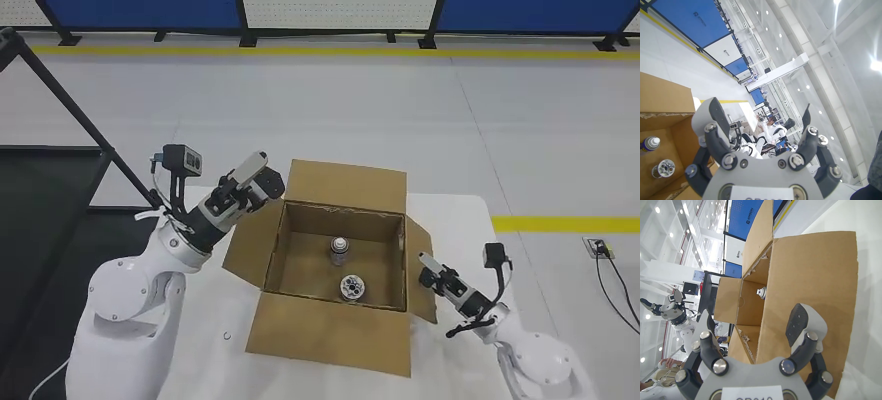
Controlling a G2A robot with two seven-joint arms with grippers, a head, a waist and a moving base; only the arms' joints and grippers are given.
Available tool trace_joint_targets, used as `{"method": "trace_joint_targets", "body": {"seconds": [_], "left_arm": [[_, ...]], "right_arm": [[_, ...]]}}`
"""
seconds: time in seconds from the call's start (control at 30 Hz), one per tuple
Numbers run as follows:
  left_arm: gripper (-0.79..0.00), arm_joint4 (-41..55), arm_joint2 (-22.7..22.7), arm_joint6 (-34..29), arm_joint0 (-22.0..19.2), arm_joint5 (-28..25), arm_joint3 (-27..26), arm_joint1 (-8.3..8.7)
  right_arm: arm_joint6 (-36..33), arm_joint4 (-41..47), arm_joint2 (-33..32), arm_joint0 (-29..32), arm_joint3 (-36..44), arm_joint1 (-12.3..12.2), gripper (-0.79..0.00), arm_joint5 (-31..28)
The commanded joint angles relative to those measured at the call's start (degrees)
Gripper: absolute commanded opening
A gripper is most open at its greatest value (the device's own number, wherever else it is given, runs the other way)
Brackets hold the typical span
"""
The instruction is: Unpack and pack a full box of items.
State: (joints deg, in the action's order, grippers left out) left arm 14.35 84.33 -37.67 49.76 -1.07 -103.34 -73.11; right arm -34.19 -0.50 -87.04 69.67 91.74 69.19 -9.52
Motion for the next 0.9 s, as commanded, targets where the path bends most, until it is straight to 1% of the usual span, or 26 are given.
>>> {"method": "trace_joint_targets", "body": {"seconds": [0.0,0.17,0.3,0.4,0.53,0.7,0.87], "left_arm": [[0.000,0.13,0.36,0.22,0.41,-0.17,-0.29,0.13],[0.000,0.74,1.34,0.56,1.59,-0.47,-1.14,0.44],[0.000,1.35,1.76,0.79,2.39,-0.69,-1.55,0.64],[0.000,1.54,2.22,1.39,2.93,-0.91,-2.12,0.79],[0.000,1.78,3.37,2.87,4.04,-1.18,-3.27,1.00],[0.000,2.74,5.49,5.26,6.34,-2.13,-5.04,1.24],[0.000,4.01,7.57,7.88,10.28,-3.32,-7.02,1.40]], "right_arm": [[0.28,-0.18,0.93,-1.21,-0.79,0.07,0.000,0.20],[1.38,-0.75,2.45,-3.66,-2.31,0.19,0.000,0.73],[2.81,-1.79,2.53,-4.03,-1.74,0.12,0.000,0.44],[3.52,-3.08,2.22,-3.30,0.52,-0.04,0.000,-0.73],[2.76,-5.87,2.76,-2.05,5.33,-0.28,0.000,-2.49],[1.46,-14.12,6.27,-3.16,10.50,-0.40,0.000,-1.77],[0.01,-24.43,12.25,-6.86,13.30,-0.16,0.000,1.05]]}}
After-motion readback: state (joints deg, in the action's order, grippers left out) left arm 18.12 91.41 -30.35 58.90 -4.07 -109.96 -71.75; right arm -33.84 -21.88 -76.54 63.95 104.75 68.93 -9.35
